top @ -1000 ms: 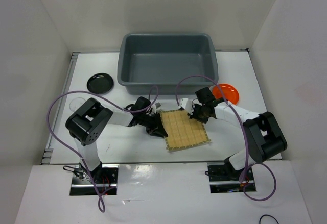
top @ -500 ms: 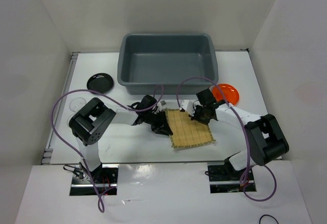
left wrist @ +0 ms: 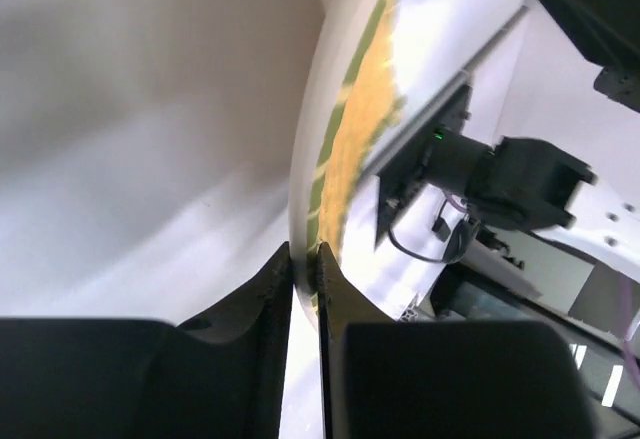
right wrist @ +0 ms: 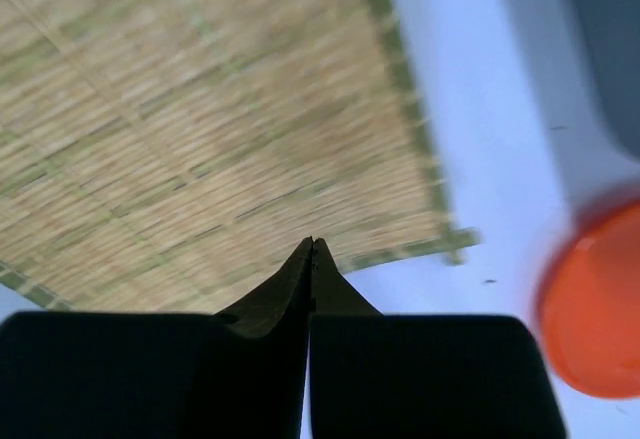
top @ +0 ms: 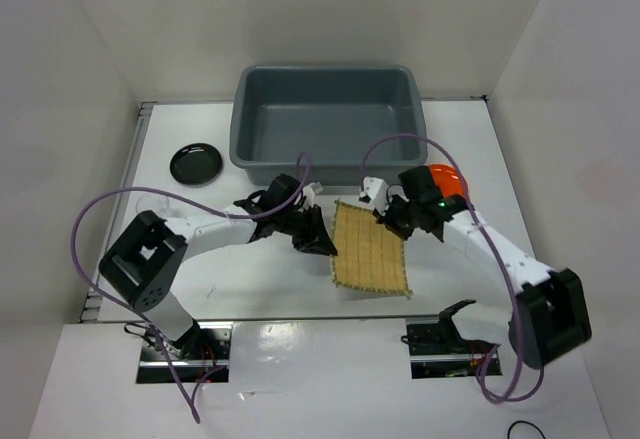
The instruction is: Place the mixed dishes into the plastic bin
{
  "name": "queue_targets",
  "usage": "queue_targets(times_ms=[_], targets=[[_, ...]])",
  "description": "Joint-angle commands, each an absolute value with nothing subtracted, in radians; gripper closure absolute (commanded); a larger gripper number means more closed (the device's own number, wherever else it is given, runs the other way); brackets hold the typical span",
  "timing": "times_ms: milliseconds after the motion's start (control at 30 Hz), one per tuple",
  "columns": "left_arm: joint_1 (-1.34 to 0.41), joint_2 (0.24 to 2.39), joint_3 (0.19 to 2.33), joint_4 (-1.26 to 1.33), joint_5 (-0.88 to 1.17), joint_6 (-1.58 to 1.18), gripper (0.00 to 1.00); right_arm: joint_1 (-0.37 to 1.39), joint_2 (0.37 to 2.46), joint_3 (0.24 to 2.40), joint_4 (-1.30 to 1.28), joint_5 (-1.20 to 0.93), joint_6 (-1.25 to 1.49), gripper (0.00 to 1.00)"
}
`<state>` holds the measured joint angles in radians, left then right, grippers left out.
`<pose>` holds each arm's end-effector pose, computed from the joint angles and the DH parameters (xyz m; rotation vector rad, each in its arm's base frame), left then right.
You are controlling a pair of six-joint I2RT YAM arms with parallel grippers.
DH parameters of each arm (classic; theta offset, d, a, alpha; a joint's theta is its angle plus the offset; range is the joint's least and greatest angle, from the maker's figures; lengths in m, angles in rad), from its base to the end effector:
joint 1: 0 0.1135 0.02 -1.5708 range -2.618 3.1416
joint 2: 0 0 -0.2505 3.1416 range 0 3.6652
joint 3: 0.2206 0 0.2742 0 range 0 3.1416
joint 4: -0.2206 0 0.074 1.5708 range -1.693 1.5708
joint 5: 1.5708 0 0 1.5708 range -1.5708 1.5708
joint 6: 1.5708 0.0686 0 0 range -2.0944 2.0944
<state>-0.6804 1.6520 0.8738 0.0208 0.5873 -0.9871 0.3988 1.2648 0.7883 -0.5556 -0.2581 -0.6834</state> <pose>0.2623 -0.2612 0.1280 -0.0640 2.6866 -1.3915 0.2529 0.1256 0.1625 -1.3997 2.1509 0.2290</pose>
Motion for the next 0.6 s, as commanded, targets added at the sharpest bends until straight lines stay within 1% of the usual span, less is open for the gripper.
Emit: queue_targets(times_ms=[0,200,233,333,467,567], targets=[[-0.689,1.537,0.969,-0.116,0.581,-0.908,1.0,0.393,1.082,0.847,-0.614,-0.31,-0.598,1.0],[-0.689,1.477,1.022,-0.182,0.617,-0.897,1.0,0.393,0.835,0.784,-0.572,-0.187,-0.477,1.0],[-0.689,1.465,1.022,-0.183,0.617,-0.897,1.0,0.393,0.763,0.772,-0.528,-0.131,-0.457,1.0],[-0.678,1.442,1.052,-0.205,0.617,-0.897,1.0,0.393,0.654,0.753,-0.499,-0.063,-0.402,1.0],[-0.655,1.442,1.092,-0.206,0.64,-0.907,1.0,0.393,0.577,0.718,-0.445,0.075,-0.361,1.0],[-0.646,1.442,1.112,-0.241,0.64,-0.896,1.0,0.393,0.565,0.699,-0.423,0.109,-0.345,1.0]])
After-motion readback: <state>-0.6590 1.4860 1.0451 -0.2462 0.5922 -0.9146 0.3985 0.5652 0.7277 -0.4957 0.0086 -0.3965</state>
